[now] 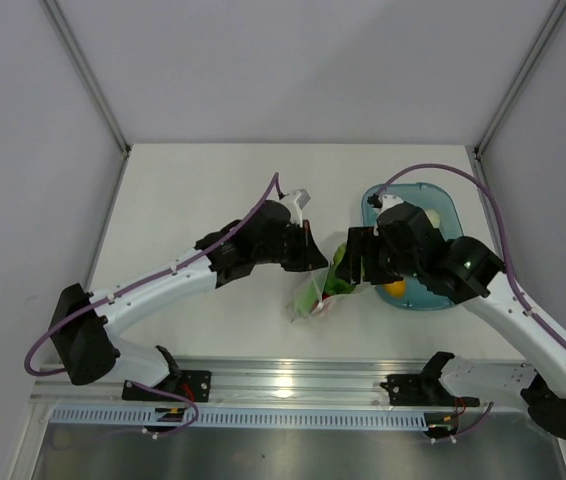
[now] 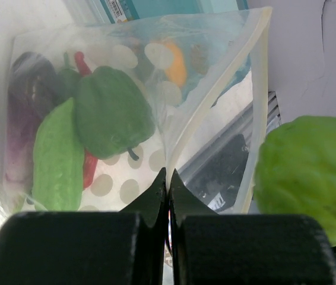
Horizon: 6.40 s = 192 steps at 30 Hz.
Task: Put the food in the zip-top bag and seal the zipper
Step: Place the fake fruit in the zipper food storage bag, then pick up the fake fruit from the bin, then place the fake fruit in the zipper food storage bag, then pick up the fake food from the bin.
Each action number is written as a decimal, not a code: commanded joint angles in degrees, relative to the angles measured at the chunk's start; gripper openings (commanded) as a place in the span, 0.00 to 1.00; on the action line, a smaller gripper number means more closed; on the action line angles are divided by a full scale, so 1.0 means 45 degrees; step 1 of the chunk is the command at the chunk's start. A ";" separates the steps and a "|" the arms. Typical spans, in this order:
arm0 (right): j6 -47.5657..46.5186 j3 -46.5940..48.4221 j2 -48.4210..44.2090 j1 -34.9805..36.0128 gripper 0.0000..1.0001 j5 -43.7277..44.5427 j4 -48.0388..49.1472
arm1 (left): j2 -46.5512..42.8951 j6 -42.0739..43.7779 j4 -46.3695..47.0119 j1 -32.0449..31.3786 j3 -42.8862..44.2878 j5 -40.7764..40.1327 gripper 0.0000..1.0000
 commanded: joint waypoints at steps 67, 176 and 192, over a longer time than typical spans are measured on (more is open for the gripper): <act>-0.0906 -0.6690 0.5147 -0.9979 0.96 -0.4300 0.6837 | -0.0578 0.0111 0.0440 0.0055 0.0162 0.0243 0.00; -0.1923 0.1337 1.0204 -1.1246 0.98 0.1598 0.6953 | -0.0188 0.0248 0.0831 0.0055 -0.0111 0.0965 0.01; -0.2156 0.2392 1.2237 -1.1110 0.91 0.2595 0.7247 | 0.0262 0.0306 0.0968 0.0055 0.0240 0.1239 0.01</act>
